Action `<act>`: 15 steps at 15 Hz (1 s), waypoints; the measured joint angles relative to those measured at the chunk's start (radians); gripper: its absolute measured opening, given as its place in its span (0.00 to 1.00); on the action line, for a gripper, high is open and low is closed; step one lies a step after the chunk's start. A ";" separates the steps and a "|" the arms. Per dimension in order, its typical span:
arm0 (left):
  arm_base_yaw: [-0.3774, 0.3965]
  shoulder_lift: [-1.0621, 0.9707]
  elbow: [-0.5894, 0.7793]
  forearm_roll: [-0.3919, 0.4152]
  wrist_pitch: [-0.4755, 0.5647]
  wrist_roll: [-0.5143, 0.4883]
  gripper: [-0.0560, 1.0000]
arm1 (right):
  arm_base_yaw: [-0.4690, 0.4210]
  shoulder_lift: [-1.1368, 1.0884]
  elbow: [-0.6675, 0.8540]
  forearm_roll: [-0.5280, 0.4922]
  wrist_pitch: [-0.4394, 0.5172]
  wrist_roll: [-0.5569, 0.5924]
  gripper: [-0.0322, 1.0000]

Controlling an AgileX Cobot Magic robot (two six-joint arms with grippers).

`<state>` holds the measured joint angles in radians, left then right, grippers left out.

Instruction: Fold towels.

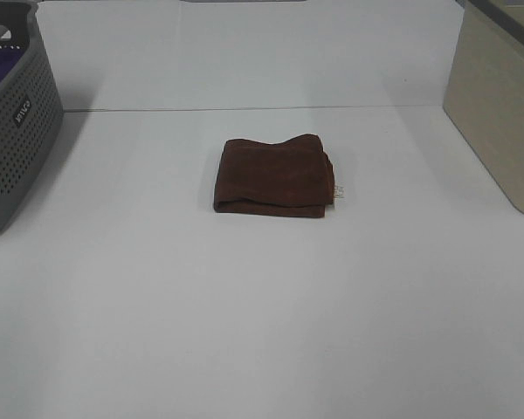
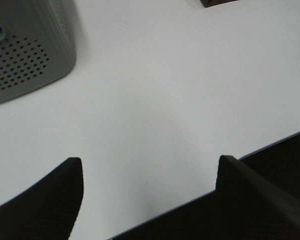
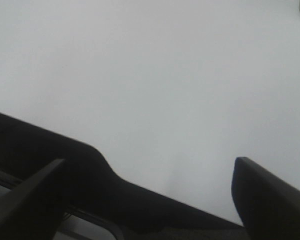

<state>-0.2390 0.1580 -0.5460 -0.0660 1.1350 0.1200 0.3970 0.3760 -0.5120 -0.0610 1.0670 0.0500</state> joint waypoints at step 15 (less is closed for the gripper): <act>0.000 0.001 0.039 -0.030 -0.076 0.043 0.73 | 0.000 -0.048 0.009 0.016 0.000 -0.050 0.83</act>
<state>-0.2390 0.1590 -0.5070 -0.0960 1.0590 0.1630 0.3970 0.3280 -0.5030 -0.0450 1.0670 0.0000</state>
